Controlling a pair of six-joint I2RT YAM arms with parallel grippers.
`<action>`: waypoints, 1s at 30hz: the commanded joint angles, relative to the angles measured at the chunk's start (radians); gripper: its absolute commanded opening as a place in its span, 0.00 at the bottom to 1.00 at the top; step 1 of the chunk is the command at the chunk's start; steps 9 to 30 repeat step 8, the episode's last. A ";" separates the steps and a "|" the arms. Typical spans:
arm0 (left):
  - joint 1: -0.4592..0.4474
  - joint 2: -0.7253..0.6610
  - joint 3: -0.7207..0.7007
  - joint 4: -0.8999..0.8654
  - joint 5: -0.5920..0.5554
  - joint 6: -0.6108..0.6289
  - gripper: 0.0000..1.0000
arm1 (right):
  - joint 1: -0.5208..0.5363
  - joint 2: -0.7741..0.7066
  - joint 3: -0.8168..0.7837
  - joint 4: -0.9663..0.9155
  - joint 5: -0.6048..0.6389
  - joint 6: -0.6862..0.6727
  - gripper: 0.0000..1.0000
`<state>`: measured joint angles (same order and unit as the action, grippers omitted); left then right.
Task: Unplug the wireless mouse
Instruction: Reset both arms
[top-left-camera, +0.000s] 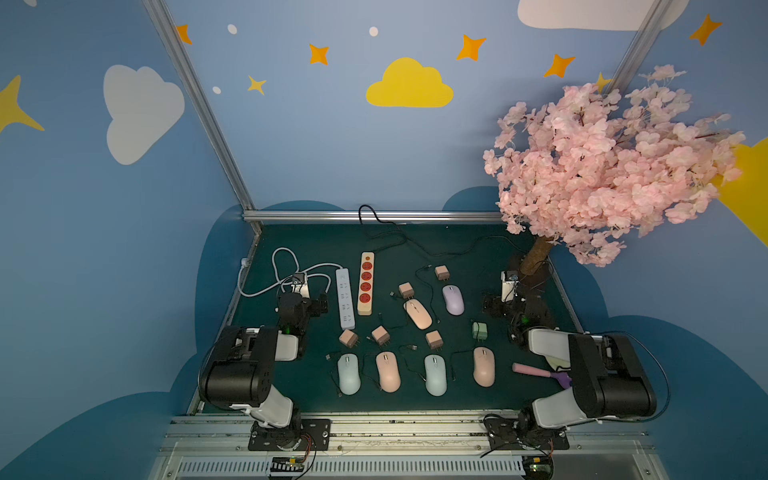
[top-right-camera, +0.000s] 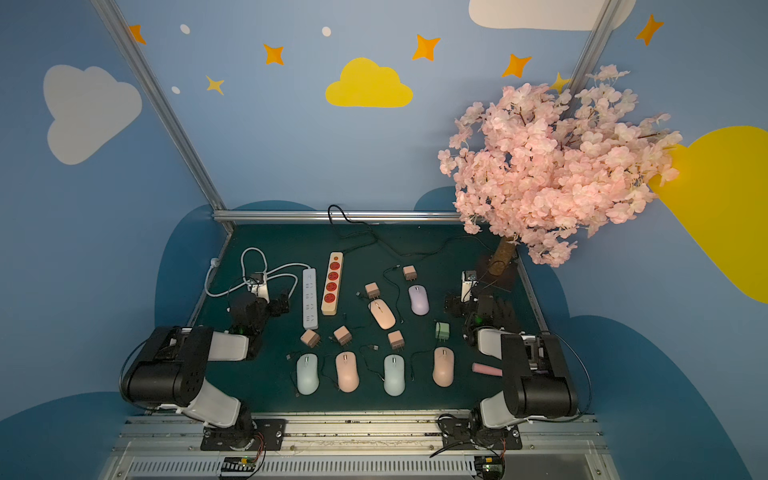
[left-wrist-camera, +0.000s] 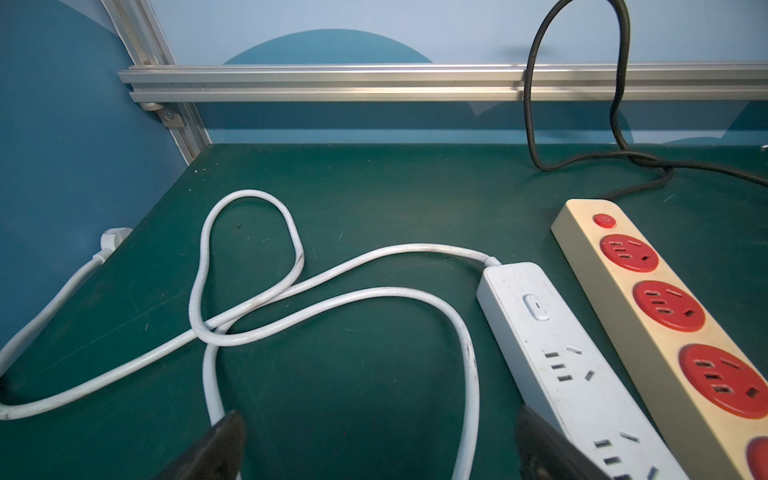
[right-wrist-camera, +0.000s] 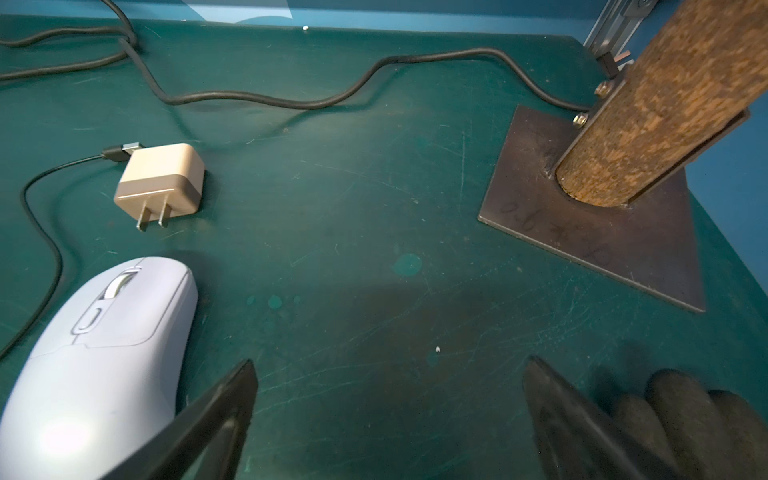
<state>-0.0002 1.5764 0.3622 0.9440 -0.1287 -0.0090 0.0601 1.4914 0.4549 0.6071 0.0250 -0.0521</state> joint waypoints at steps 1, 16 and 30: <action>0.001 0.000 -0.003 0.013 0.004 -0.012 1.00 | 0.000 -0.014 0.016 -0.010 0.008 0.006 0.99; 0.011 0.007 0.011 -0.006 0.021 -0.021 1.00 | 0.000 -0.015 0.017 -0.012 0.007 0.007 0.99; 0.011 0.007 0.011 -0.006 0.021 -0.021 1.00 | 0.000 -0.015 0.017 -0.012 0.007 0.007 0.99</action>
